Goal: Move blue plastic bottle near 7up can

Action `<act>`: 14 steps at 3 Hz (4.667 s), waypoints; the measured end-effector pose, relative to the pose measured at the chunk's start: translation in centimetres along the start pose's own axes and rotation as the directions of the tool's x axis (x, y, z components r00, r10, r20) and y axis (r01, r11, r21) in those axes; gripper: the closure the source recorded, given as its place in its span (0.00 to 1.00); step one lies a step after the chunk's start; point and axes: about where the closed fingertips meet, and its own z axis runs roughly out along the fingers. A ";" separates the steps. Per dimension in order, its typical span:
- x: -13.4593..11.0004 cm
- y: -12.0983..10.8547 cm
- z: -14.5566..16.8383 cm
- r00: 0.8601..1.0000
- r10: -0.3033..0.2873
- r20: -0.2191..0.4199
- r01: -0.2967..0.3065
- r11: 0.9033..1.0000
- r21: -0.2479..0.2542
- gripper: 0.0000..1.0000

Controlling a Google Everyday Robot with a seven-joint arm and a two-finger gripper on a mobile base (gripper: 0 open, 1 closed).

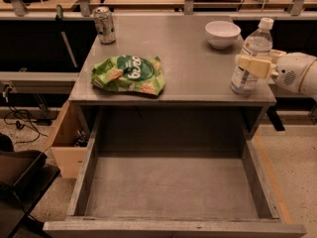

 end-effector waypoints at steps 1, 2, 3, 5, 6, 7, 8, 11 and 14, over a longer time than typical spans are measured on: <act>0.0 0.2 0.2 1.000 0.000 0.000 0.000 1.000 -0.004 0.87; -0.1 0.3 0.4 1.000 0.000 0.000 0.000 1.000 -0.008 1.00; -0.1 0.3 0.4 1.000 0.000 0.000 0.000 1.000 -0.009 1.00; -8.9 2.2 2.5 0.998 -0.022 0.065 0.022 1.000 -0.004 1.00; -14.6 2.1 5.9 0.995 -0.062 0.072 0.062 0.998 0.001 1.00; -17.8 -0.1 10.6 0.995 -0.088 0.050 0.086 0.996 0.039 1.00; -18.6 1.1 18.9 0.996 -0.064 0.055 0.066 0.997 -0.030 1.00; -16.6 3.6 28.5 0.998 -0.020 0.065 0.027 0.992 -0.121 1.00; -9.4 4.6 37.4 0.998 -0.051 0.041 0.059 0.975 -0.213 1.00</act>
Offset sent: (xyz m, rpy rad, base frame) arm 0.0005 0.0023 0.0001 0.0004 -0.0001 0.0036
